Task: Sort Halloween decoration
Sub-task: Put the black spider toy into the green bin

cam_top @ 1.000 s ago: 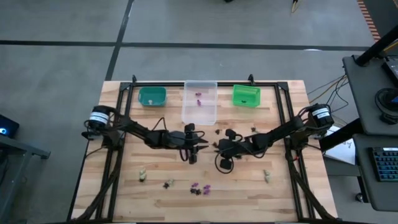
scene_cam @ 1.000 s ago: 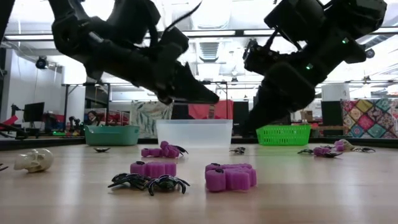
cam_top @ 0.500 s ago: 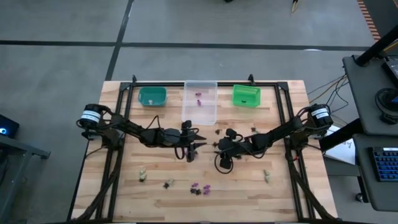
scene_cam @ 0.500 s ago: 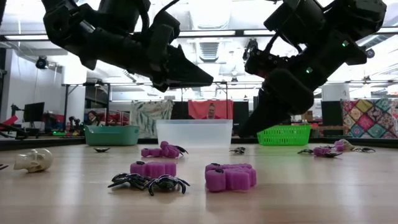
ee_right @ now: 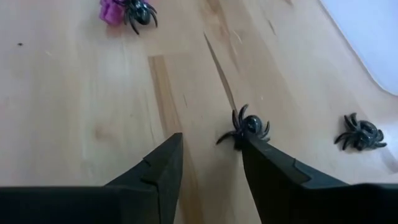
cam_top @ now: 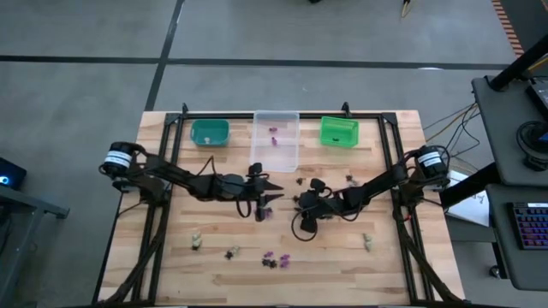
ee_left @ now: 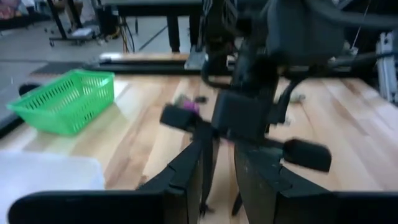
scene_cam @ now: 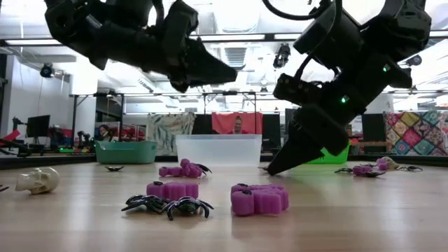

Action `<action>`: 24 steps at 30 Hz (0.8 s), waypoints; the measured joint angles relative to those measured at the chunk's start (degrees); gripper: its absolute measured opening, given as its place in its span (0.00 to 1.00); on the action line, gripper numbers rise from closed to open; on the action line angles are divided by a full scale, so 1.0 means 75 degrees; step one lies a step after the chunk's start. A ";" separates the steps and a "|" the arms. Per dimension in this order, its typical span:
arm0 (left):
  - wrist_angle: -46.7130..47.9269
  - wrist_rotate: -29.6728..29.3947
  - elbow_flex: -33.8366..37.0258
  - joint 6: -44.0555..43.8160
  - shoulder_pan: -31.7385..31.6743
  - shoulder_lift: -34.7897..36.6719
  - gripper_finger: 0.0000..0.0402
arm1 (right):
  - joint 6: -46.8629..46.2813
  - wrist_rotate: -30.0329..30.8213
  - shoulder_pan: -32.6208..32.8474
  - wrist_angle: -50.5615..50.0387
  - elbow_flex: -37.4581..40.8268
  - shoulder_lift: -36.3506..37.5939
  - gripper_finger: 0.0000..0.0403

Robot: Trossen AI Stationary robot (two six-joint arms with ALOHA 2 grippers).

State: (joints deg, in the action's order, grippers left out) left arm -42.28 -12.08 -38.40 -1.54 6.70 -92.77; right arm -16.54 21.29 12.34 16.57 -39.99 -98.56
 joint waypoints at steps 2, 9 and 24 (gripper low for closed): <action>0.0005 0.0000 0.0047 0.0088 0.0000 0.0219 0.19 | -0.0015 0.0018 0.0003 0.0084 0.0000 -0.0088 0.37; 0.0008 0.0000 0.0348 0.0132 0.0000 0.0741 0.19 | -0.0012 0.0156 0.0005 0.0098 -0.0002 -0.0020 0.32; -0.0010 0.0000 0.0448 -0.0062 0.0000 0.0760 0.19 | 0.0113 0.0506 -0.0255 0.0179 -0.0093 0.0069 0.29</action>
State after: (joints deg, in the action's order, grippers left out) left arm -42.36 -12.08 -35.05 -2.00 6.70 -87.07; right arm -15.70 25.08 10.43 17.91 -40.69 -98.04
